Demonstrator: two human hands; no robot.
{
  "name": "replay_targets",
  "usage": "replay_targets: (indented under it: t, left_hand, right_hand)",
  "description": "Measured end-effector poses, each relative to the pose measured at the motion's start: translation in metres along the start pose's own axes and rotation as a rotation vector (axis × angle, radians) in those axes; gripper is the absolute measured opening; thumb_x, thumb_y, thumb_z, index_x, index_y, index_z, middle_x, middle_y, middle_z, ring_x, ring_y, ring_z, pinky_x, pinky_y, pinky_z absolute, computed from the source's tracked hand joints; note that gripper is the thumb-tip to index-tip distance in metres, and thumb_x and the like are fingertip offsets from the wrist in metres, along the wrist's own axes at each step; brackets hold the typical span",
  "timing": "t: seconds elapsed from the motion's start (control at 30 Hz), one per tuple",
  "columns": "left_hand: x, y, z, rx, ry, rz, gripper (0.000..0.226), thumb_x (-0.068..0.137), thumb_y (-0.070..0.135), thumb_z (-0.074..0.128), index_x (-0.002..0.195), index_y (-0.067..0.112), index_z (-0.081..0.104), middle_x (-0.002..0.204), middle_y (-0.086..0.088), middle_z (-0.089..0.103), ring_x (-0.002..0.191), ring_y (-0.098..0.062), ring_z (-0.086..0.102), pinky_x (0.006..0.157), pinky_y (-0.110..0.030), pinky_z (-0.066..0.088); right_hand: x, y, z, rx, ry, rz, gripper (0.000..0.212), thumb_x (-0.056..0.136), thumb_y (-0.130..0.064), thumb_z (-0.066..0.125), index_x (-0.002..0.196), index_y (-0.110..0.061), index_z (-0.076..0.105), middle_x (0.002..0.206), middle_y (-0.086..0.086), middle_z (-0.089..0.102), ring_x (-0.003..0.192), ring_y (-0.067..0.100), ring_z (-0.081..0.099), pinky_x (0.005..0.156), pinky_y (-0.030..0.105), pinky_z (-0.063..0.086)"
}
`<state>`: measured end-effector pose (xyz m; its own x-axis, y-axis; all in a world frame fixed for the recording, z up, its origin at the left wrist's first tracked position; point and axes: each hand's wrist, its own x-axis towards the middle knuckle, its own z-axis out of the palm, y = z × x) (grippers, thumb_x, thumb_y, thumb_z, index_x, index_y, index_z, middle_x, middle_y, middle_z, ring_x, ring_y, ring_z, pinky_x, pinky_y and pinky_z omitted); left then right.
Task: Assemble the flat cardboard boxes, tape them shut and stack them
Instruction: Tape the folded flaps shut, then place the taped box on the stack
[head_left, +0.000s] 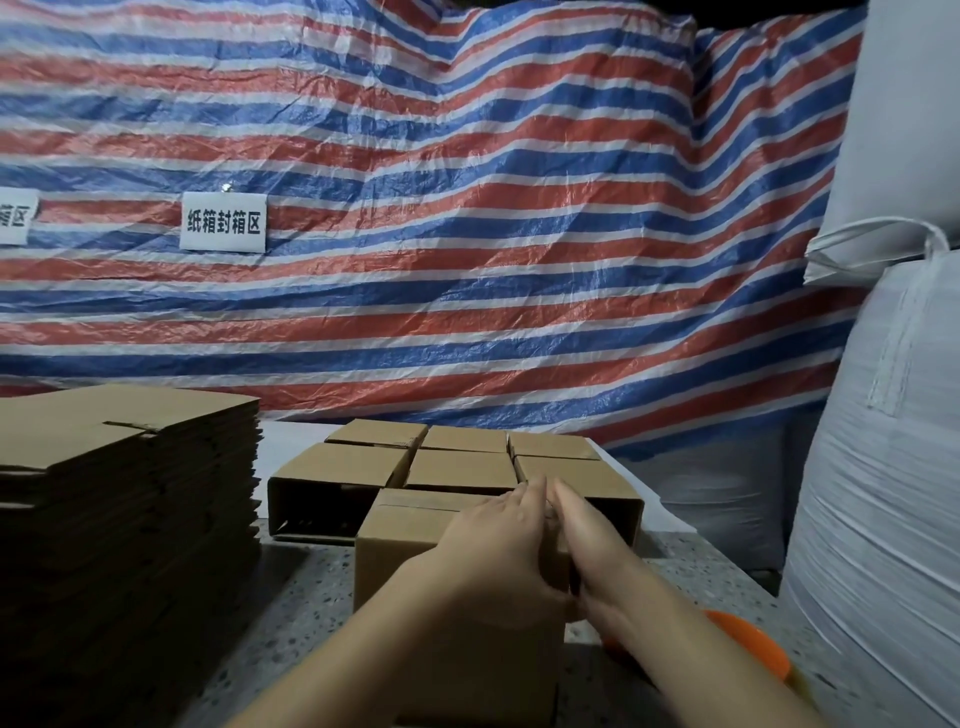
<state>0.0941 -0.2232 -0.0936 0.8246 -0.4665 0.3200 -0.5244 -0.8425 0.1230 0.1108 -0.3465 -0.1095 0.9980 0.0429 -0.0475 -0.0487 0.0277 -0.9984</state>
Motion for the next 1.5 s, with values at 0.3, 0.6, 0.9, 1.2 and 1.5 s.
replay_targets:
  t: [0.3,0.6,0.9,1.2,1.5]
  left_hand:
    - [-0.001,-0.006,-0.017,-0.455,-0.072,-0.116,0.101,0.084,0.035,0.069,0.158,0.029,0.000,0.135,0.008,0.054,0.110,-0.001,0.060,0.085,-0.018,0.050]
    - [-0.060,-0.071,-0.016,-0.799,0.738,-0.383,0.078,0.082,0.069,0.034,0.146,0.026,0.041,0.145,0.003,0.049,0.122,-0.003,0.045,0.097,-0.026,0.041]
    - [-0.076,-0.081,0.038,-1.254,0.474,-0.636,0.072,0.077,0.074,0.025,0.132,0.035,0.051,0.108,0.011,0.058,0.099,-0.007,0.052,0.096,-0.030,0.033]
    - [-0.102,-0.086,0.056,-1.149,0.206,-0.557,0.070,0.082,0.069,0.030,0.145,0.039,0.031,0.126,0.017,0.052,0.103,0.010,0.050,0.096,-0.016,0.038]
    - [-0.074,-0.094,-0.013,-1.280,0.184,-0.539,0.074,0.095,0.069,0.010,0.130,0.025,0.059,0.125,-0.006,0.062,0.118,-0.019,0.059,0.112,-0.041,0.037]
  right_hand:
    - [0.000,0.033,-0.012,0.069,-0.073,0.197,0.075,0.099,-0.071,0.021,0.133,-0.022,0.066,0.134,0.013,0.065,0.136,0.030,0.050,0.119,0.050,0.031]
    - [-0.003,0.054,-0.020,-0.126,0.054,-0.166,0.088,0.080,-0.079,0.015,0.159,-0.040,0.011,0.168,-0.011,0.011,0.154,0.015,0.011,0.123,0.046,0.010]
    - [0.001,0.070,-0.002,-0.174,0.029,-0.050,0.108,0.066,-0.090,0.012,0.159,-0.035,0.023,0.166,-0.003,0.026,0.153,0.023,0.020,0.125,0.052,0.014]
    - [-0.019,0.079,-0.017,-0.356,-0.149,0.099,0.092,0.067,-0.087,0.026,0.126,-0.027,0.062,0.141,-0.005,0.058,0.123,0.012,0.058,0.122,0.042,0.026]
    - [-0.017,0.022,-0.009,-0.081,0.003,-0.034,0.064,0.093,-0.074,0.028,0.132,-0.032,0.057,0.117,-0.001,0.071,0.106,0.016,0.066,0.077,0.030,0.051]
